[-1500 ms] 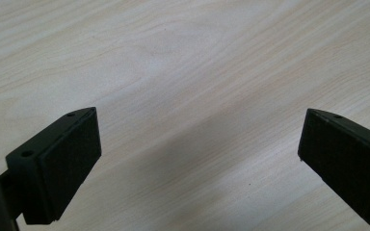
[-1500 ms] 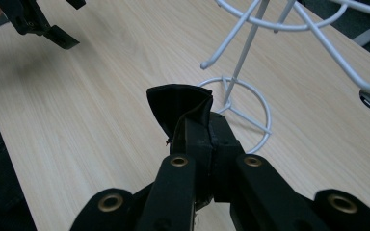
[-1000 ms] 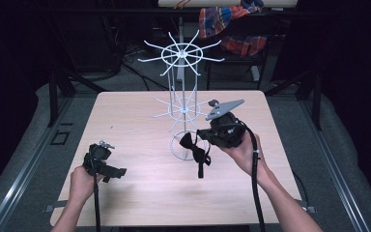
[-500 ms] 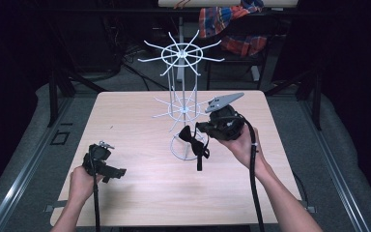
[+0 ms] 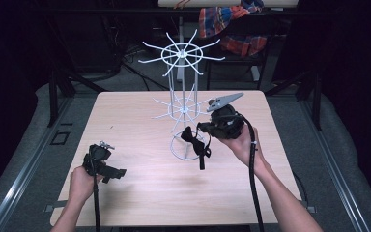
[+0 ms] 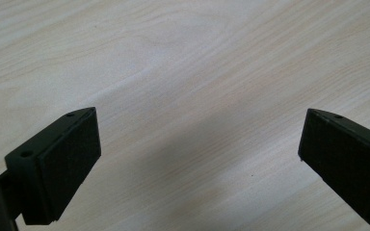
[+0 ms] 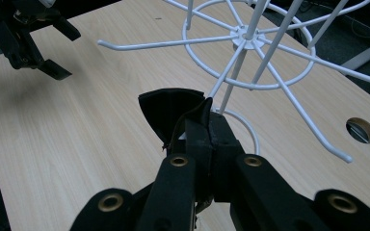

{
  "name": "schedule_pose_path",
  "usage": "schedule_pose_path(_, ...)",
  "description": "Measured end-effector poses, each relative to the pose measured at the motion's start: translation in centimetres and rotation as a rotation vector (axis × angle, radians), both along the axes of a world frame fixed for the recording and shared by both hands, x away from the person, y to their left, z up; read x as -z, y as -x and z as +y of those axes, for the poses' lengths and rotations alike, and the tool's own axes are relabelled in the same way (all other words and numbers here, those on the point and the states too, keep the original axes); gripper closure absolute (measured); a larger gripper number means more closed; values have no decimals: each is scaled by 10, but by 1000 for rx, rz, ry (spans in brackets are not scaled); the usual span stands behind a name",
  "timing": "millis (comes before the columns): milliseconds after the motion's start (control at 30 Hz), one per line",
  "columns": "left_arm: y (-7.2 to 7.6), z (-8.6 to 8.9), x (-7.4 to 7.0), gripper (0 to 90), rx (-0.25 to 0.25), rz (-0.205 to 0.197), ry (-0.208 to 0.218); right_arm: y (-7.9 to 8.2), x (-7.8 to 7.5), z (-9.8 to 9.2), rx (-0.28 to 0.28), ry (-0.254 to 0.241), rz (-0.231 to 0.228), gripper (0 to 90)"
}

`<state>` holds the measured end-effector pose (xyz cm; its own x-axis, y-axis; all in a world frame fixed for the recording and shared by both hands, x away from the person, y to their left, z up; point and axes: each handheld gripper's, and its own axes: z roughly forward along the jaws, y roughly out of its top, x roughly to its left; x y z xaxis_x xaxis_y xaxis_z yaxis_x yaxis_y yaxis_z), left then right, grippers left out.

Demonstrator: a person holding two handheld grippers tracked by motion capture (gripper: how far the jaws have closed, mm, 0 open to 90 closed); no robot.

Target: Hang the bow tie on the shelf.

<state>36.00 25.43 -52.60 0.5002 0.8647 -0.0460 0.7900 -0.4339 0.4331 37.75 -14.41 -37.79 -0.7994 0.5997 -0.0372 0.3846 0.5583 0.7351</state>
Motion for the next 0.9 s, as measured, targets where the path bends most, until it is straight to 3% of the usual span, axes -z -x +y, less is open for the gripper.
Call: schedule_pose_path(900, 1, -1, 1, 12, 7, 6, -3, -10, 20, -1, 6, -3, 46, 891)
